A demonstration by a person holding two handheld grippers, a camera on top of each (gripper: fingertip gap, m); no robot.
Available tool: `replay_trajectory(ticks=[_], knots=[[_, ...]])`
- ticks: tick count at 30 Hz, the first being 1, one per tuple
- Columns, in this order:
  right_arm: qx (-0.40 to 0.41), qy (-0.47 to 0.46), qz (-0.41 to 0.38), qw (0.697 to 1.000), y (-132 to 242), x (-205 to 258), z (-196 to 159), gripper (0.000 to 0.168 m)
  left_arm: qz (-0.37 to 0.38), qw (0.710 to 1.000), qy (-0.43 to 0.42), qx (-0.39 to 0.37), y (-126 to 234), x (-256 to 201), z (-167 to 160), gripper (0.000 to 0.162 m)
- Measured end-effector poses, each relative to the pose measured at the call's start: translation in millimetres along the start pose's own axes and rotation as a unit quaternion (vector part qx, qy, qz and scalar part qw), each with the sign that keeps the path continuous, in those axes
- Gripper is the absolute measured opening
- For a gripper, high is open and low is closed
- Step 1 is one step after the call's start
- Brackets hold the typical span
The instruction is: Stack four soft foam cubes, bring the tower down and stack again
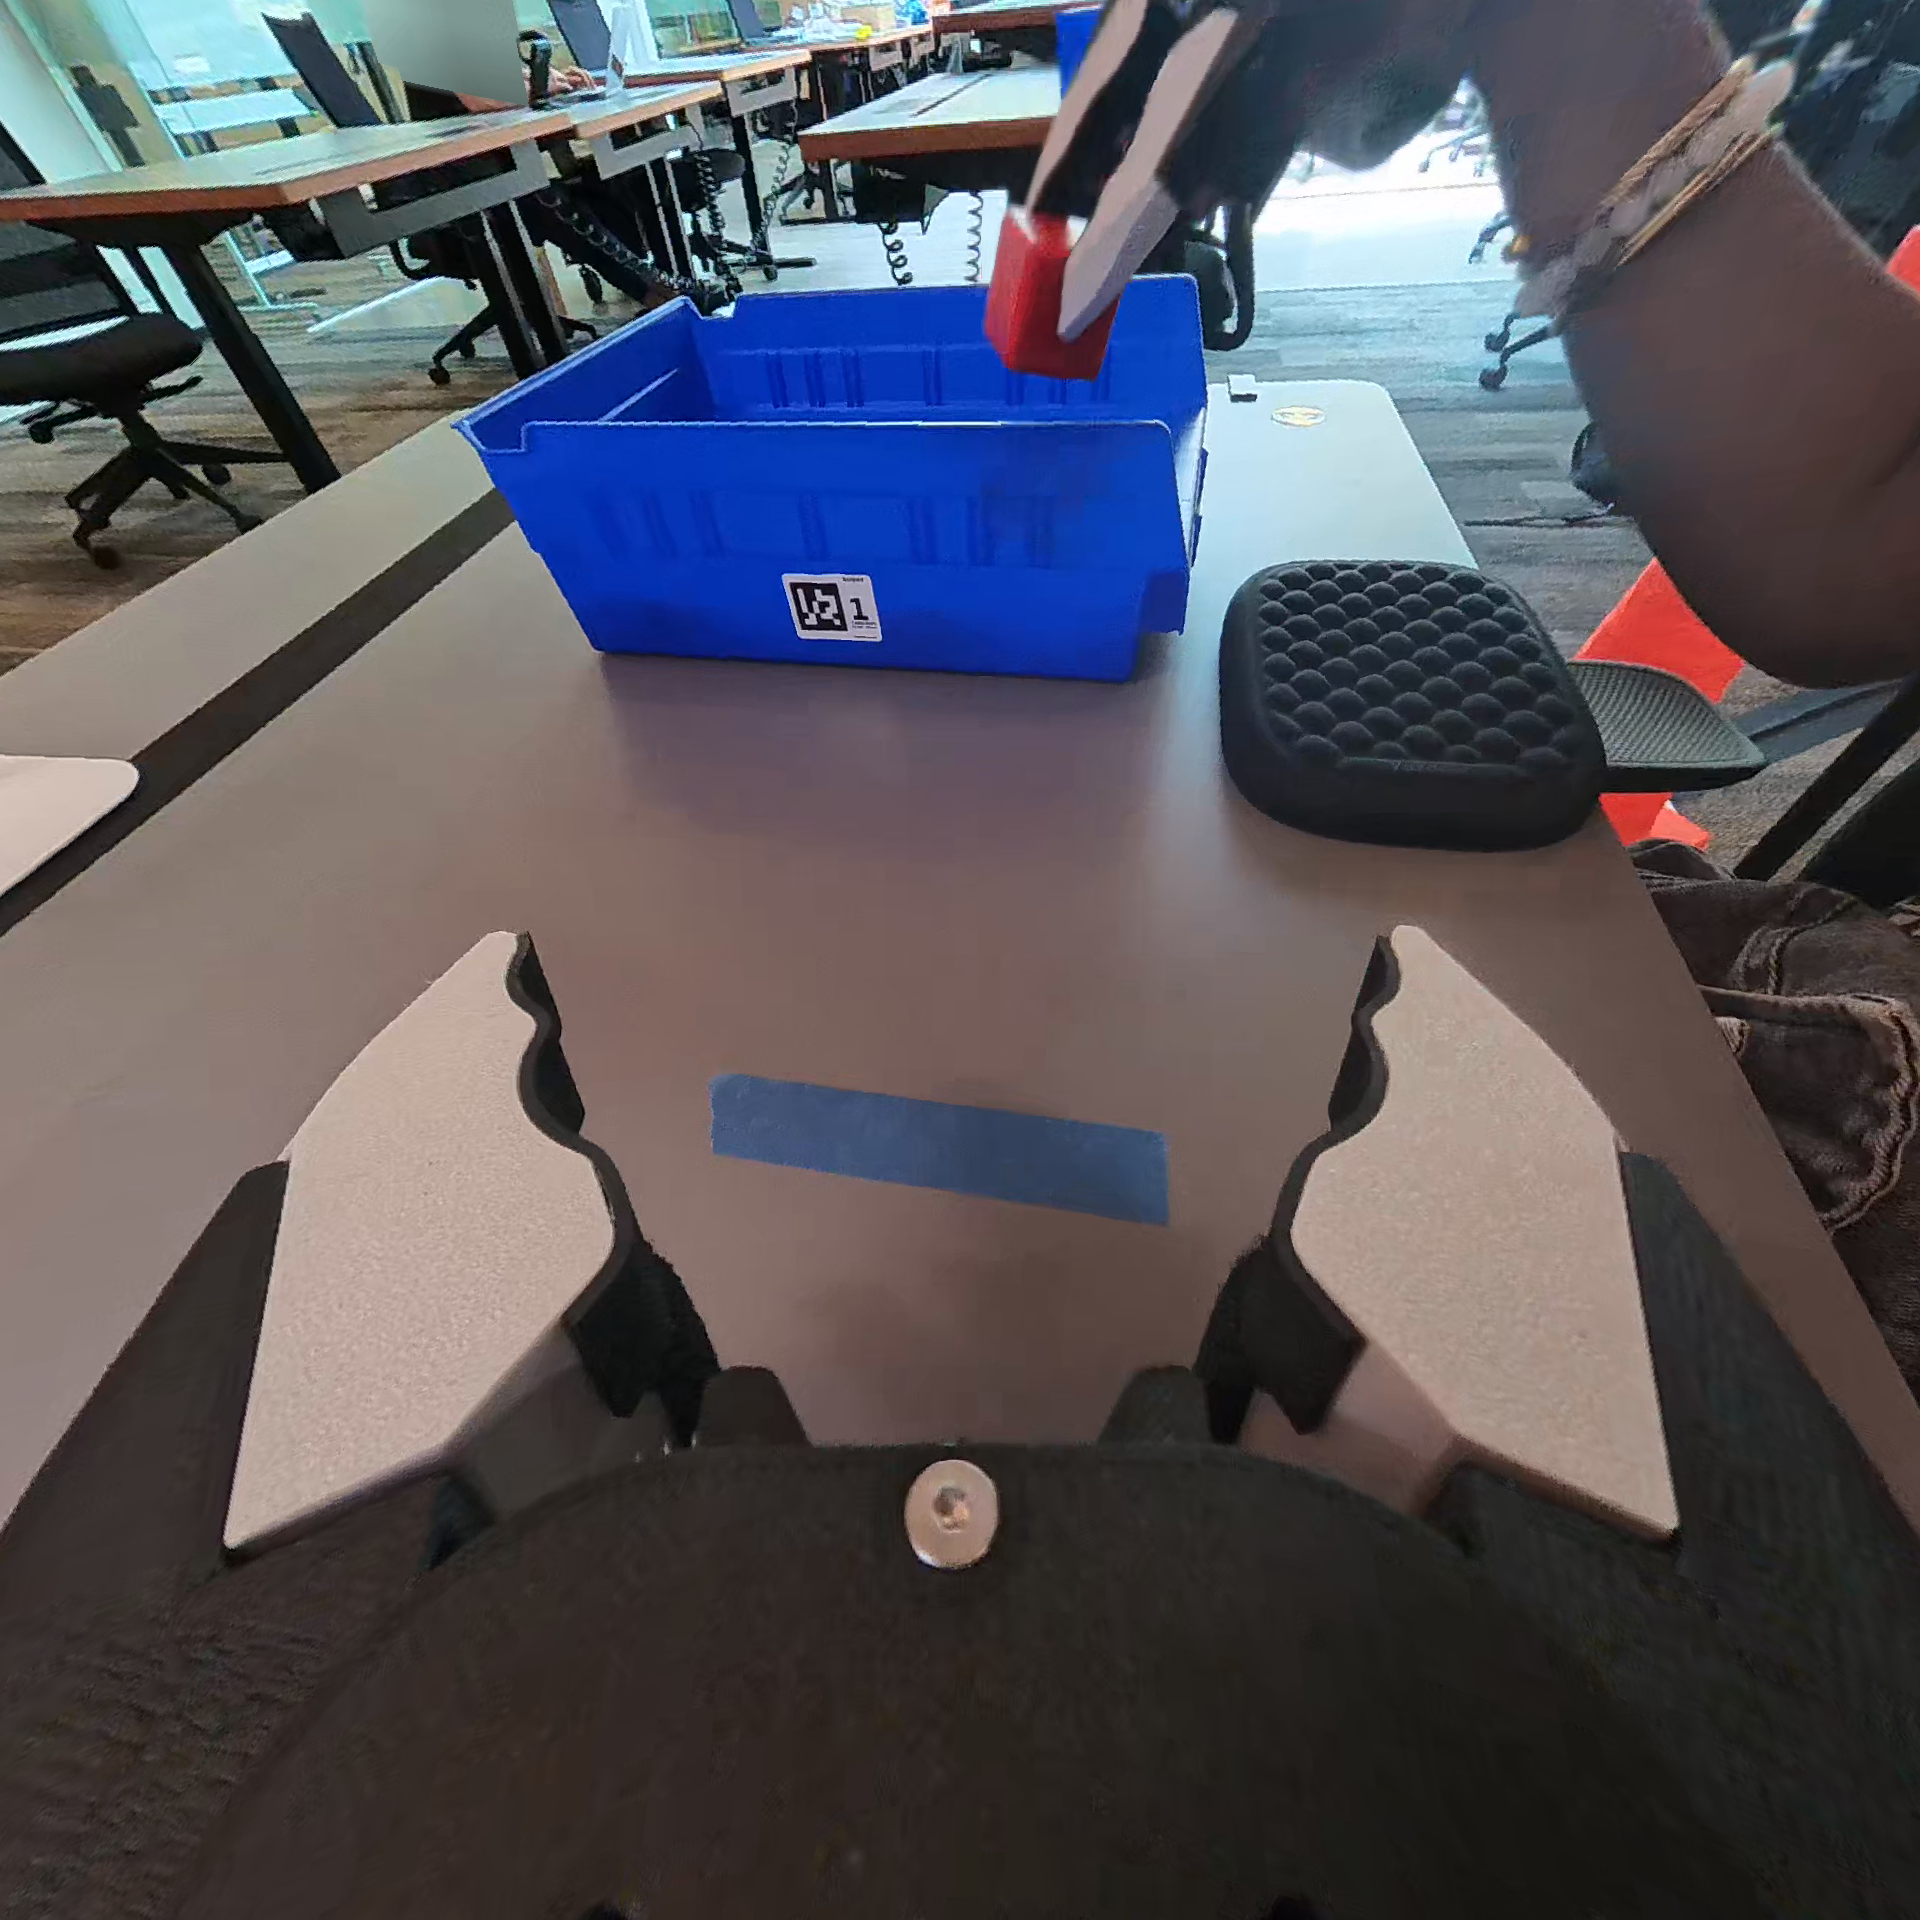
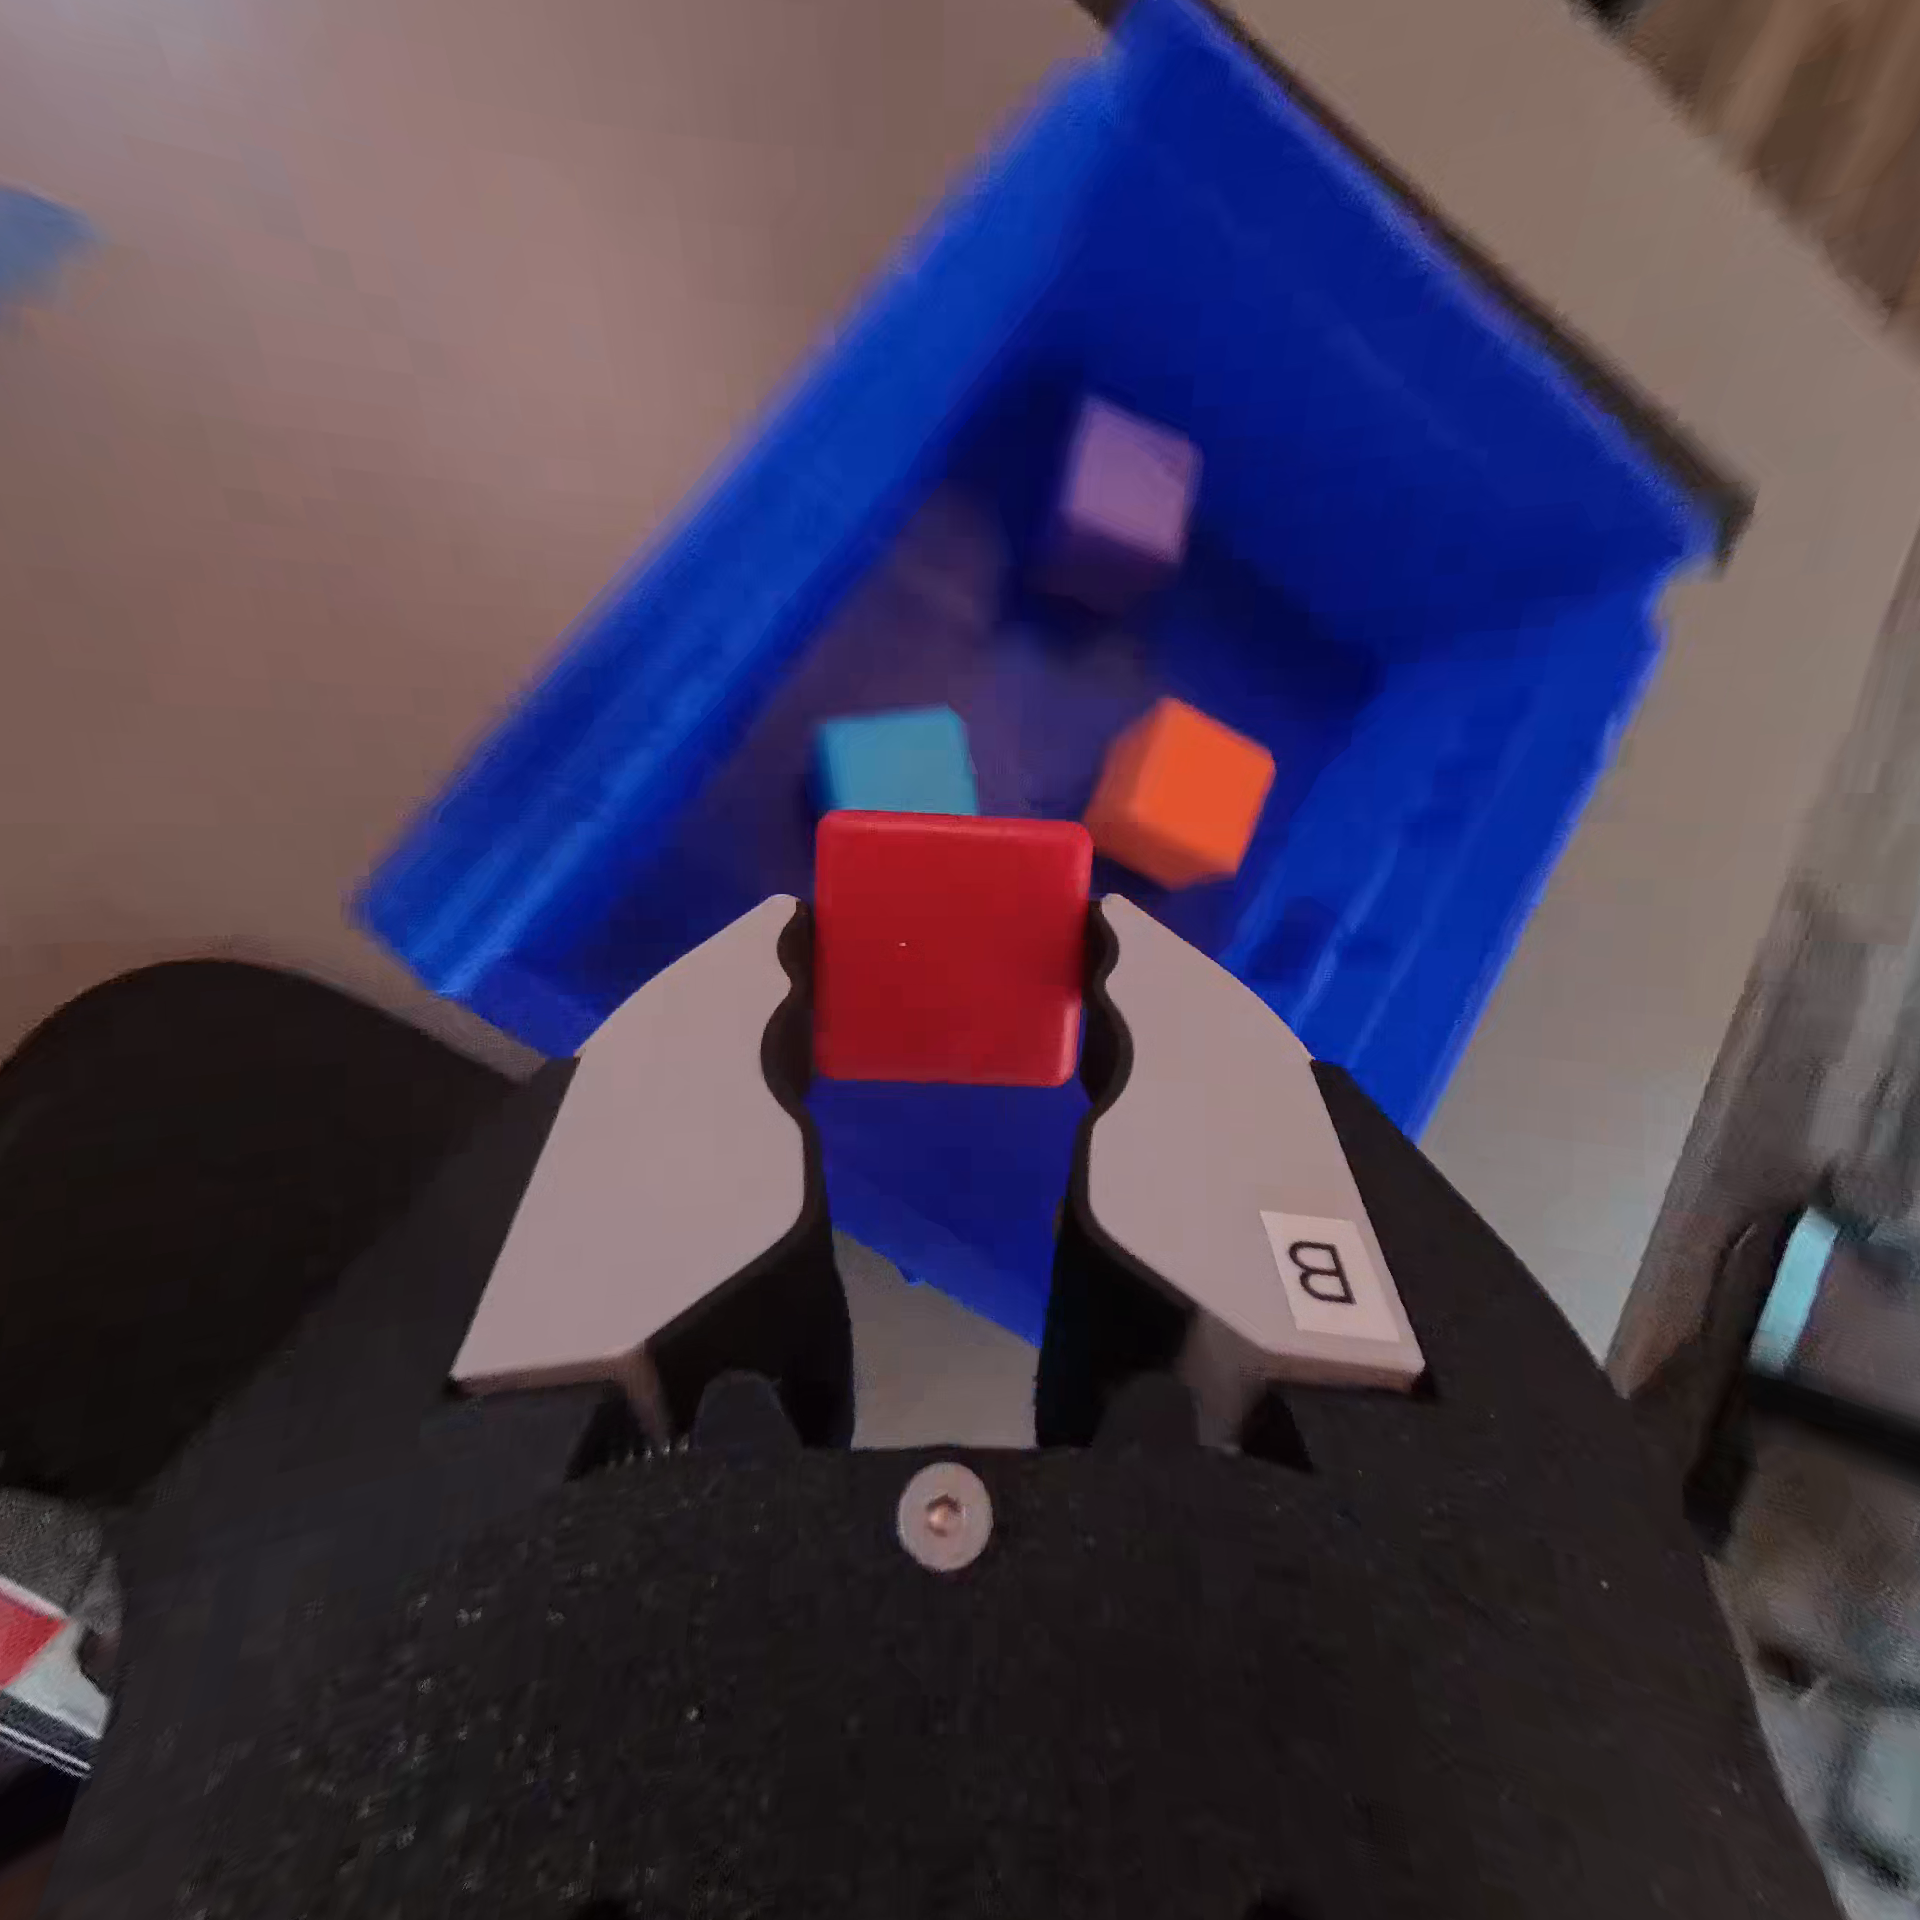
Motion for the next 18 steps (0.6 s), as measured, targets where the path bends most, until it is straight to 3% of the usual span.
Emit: replay_trajectory(ticks=[4,14,18], knots=[[0.04,-0.12,-0.023,0.992,-29.7,-26.4,-44.5,0.049,0.004,1.0,0.001,0.003,-0.2,0.8,-1.1,0.14],[0.125,-0.122,-0.047,0.983,-63.7,-13.6,-64.0,0.05,0.039,0.999,0.004,0.009,8.3,-10.9,17.0,0.14],[0.121,-0.121,-0.051,0.984,-67.0,-14.1,-66.6,0.055,0.067,0.996,0.053,0.031,27.9,-26.8,29.5,0.129]])
Point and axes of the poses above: each gripper's, where its closed fingertips meet, y back along the fingers, z out of its top, x = y × z across the jaws, the point moved 6 cm from there along y, back along the fingers, and after that the axes turned 1 degree about -x, right-handed, at the moved point
